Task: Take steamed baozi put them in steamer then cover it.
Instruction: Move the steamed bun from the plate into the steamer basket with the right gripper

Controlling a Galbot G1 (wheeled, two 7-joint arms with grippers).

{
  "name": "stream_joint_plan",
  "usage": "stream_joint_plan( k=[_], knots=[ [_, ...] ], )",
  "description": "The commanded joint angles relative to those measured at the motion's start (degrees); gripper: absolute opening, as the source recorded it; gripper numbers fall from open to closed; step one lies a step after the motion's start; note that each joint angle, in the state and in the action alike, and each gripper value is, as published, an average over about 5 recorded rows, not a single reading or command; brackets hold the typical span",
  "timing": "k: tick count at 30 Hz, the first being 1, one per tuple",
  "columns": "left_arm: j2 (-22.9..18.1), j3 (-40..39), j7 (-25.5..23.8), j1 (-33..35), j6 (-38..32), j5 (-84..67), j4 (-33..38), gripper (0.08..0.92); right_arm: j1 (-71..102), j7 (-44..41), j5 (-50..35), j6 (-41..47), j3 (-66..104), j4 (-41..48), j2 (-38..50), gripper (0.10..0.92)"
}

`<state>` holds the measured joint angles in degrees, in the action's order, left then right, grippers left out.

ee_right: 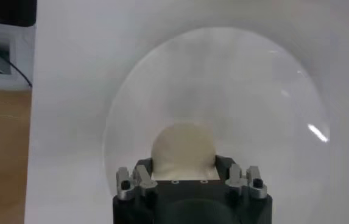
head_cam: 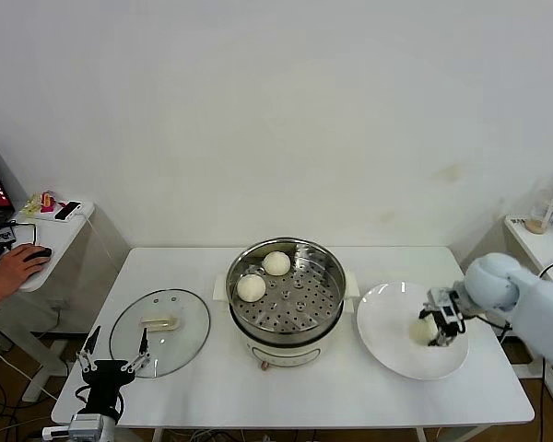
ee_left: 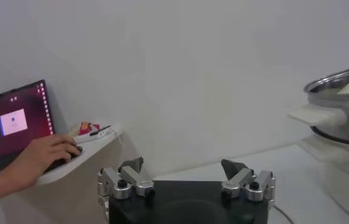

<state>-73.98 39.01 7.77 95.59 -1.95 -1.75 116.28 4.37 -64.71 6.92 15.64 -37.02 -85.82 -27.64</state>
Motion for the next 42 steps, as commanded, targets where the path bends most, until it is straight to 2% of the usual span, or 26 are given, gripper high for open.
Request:
stream_joint_plan(
  k=[1, 10, 21, 30, 42],
  knots=[
    [0.1, -0.2, -0.1, 0.0, 0.1, 0.0, 0.1, 0.823, -16.6, -0.4, -7.3, 0.3, -5.2, -1.0, 0.6, 0.644],
    [0.4, -0.1, -0.2, 0.0, 0.1, -0.1, 0.0, 0.823, -37.1, 1.6, -15.2, 1.1, -19.2, 0.6, -9.4, 0.645],
    [0.1, 0.2, -0.2, -0.2, 0.1, -0.1, -0.2, 0.823, -38.5, 5.4, -20.3, 1.7, -24.0, 1.3, -25.9, 0.645],
    [-0.2, 1.0, -0.2, -0.1, 0.1, -0.3, 0.1, 0.823, -32.5, 8.3, -16.3, -3.1, -28.9, -1.7, -31.0, 0.644],
    [-1.0, 1.9, -0.1, 0.2, -0.2, -0.5, -0.1, 0.823, -29.0, 7.1, -7.3, -13.9, -34.5, -3.1, -30.6, 0.642]
  ],
)
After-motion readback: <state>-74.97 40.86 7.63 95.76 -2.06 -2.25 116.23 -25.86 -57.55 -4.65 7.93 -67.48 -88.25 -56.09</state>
